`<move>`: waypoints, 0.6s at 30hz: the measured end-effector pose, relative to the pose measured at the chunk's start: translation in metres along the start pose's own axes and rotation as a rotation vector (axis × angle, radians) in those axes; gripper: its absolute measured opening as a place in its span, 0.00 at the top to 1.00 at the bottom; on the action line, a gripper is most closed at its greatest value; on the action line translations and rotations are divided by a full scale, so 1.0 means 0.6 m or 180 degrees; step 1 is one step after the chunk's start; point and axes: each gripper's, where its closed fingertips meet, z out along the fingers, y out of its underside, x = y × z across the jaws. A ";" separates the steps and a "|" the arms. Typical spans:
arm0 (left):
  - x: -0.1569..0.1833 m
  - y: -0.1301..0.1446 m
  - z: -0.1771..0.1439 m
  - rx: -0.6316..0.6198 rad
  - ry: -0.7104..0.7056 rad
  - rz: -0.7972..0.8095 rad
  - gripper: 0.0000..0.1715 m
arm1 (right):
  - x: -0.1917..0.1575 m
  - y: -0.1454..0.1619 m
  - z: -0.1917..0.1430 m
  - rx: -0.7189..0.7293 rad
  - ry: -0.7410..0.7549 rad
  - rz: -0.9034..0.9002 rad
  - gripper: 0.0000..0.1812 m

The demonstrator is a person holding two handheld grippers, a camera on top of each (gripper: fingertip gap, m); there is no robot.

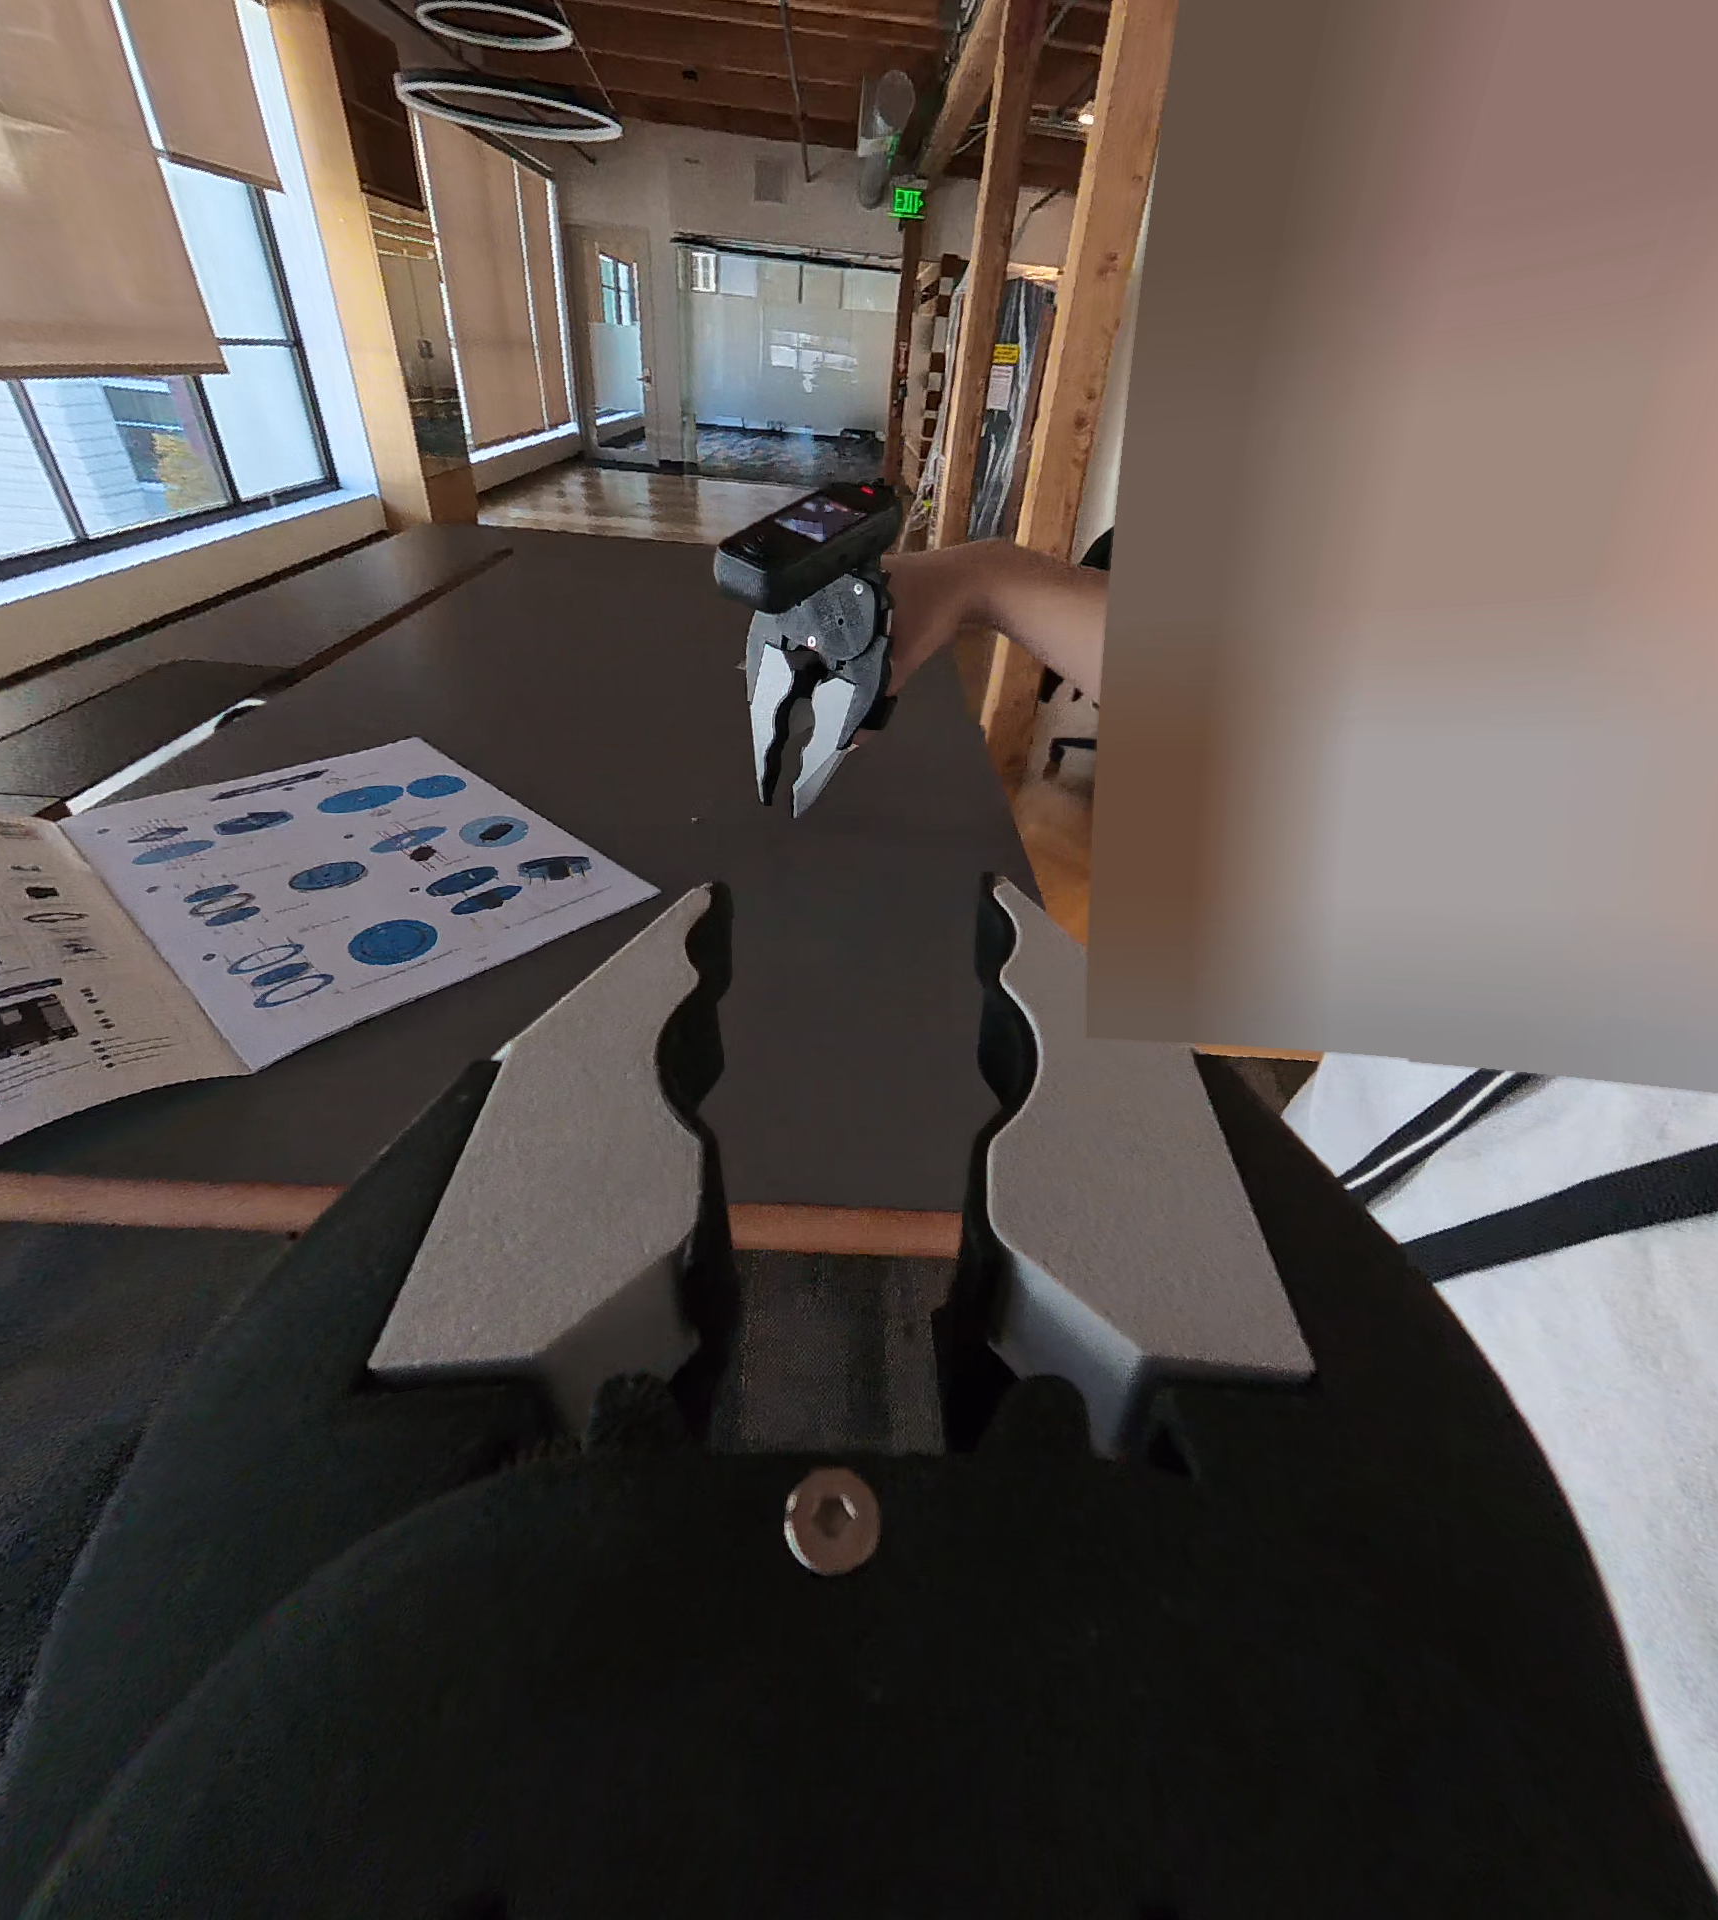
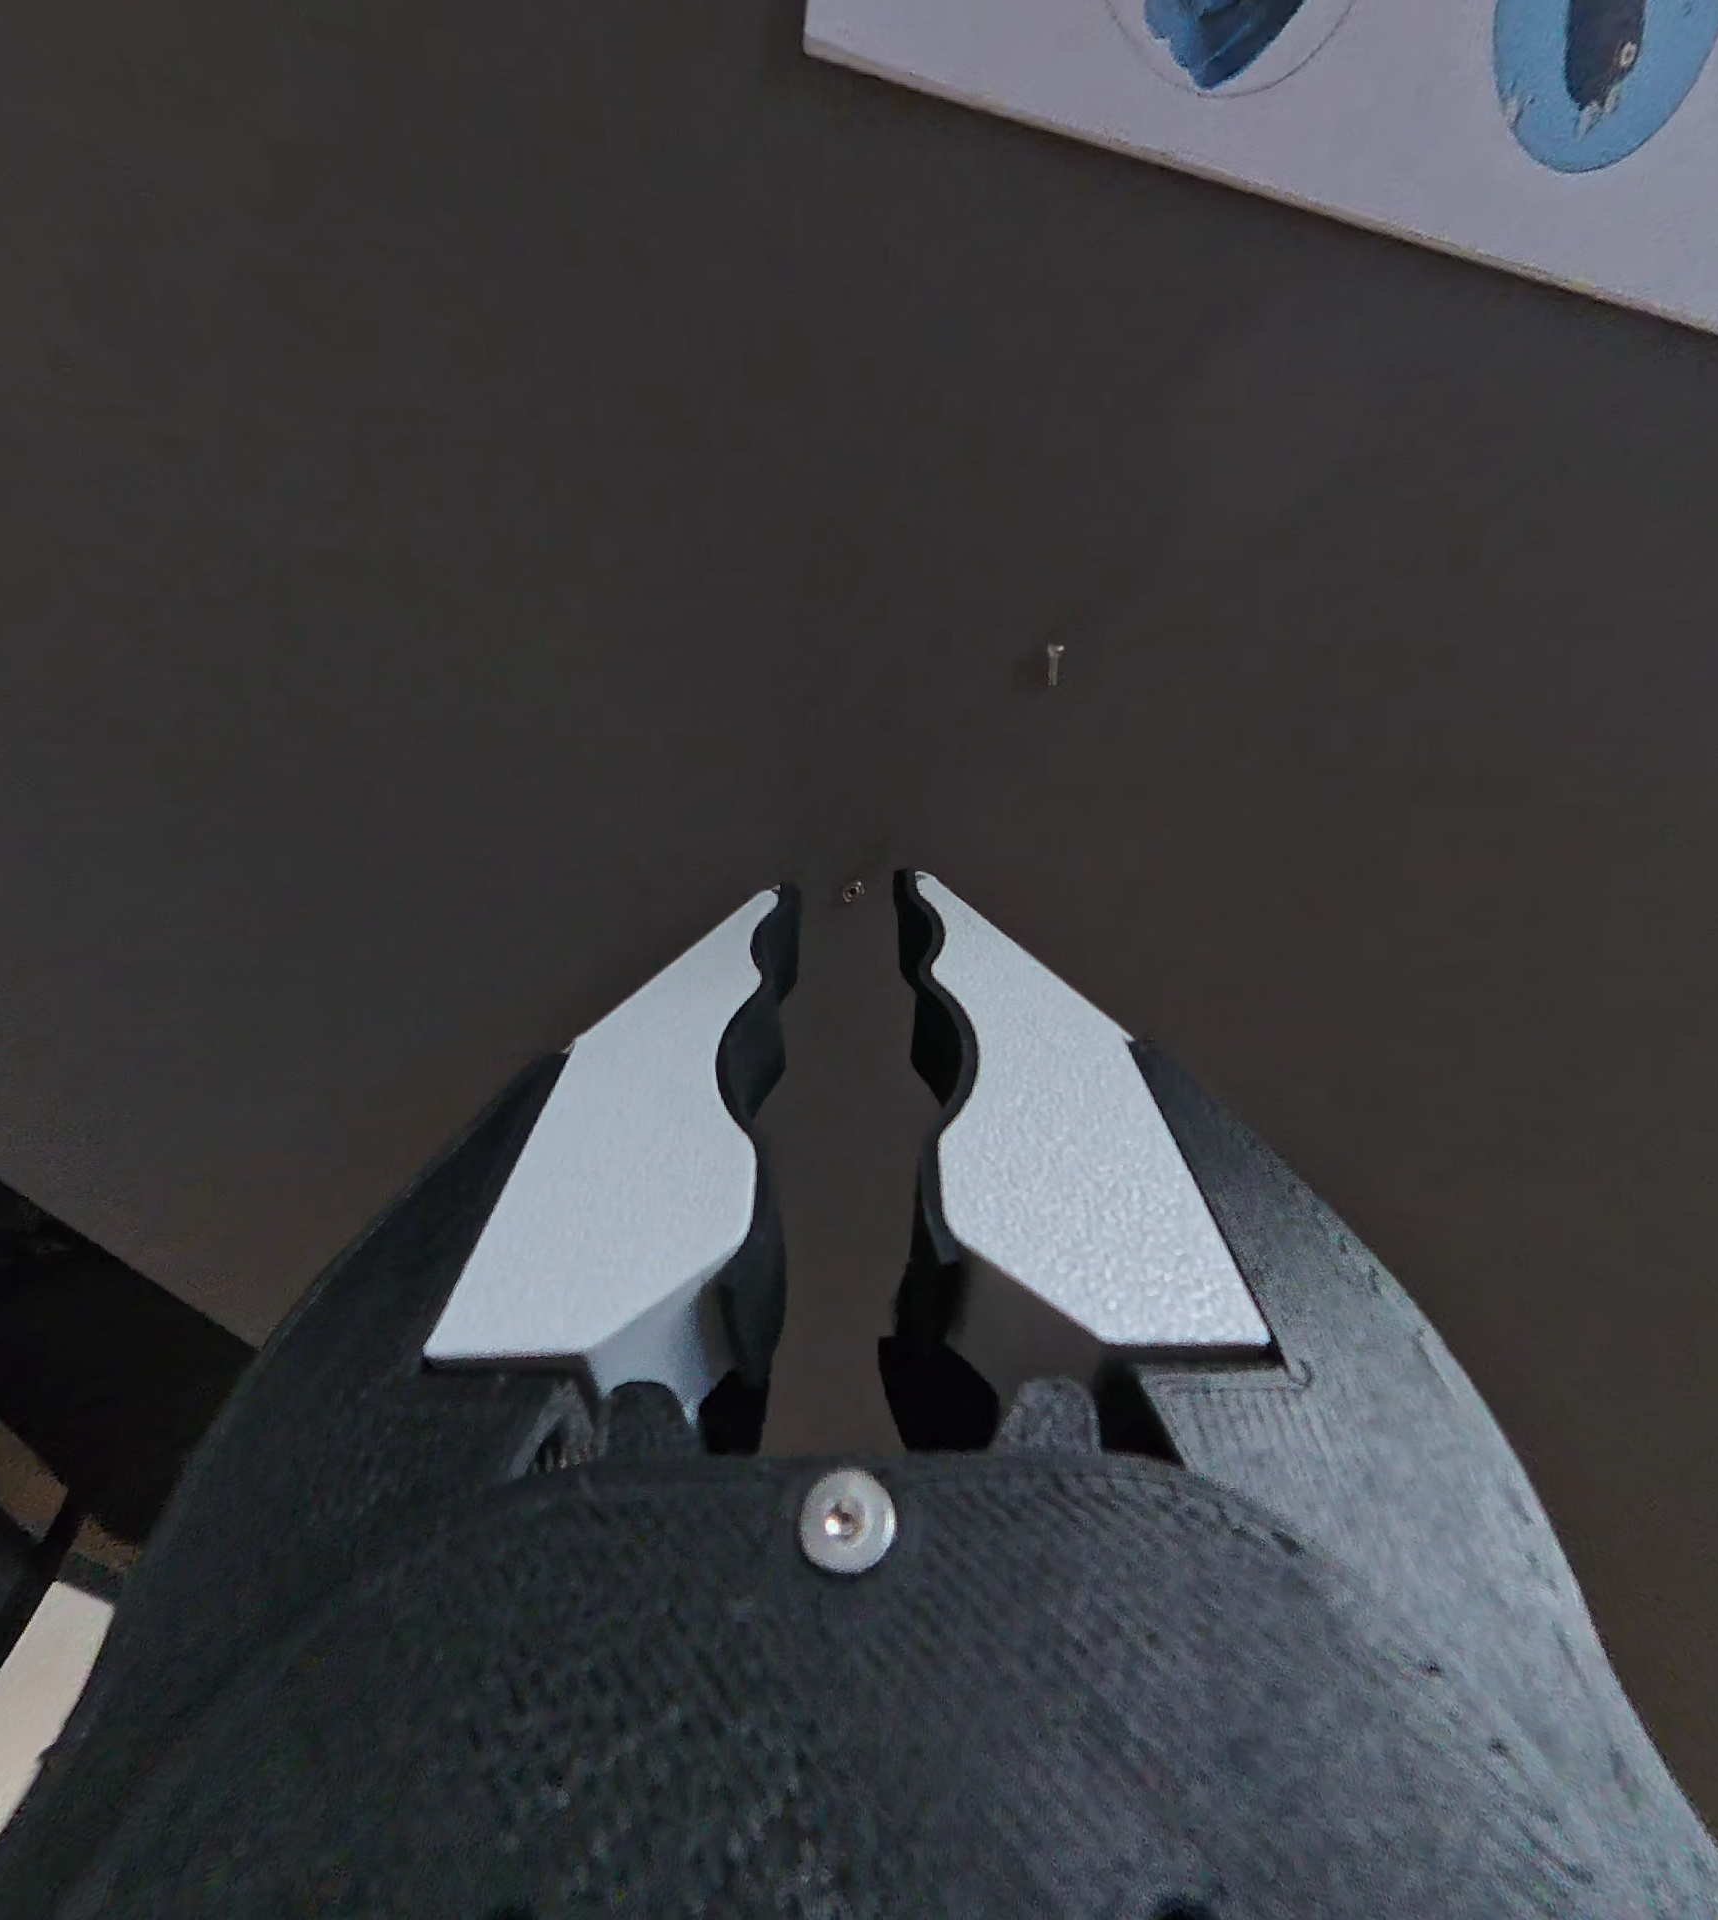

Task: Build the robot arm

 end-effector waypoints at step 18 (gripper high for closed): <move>-0.125 0.029 0.046 -0.0160 0.0366 -0.0017 0.76 | -0.003 0.005 0.009 -0.0104 -0.0374 0.0205 0.98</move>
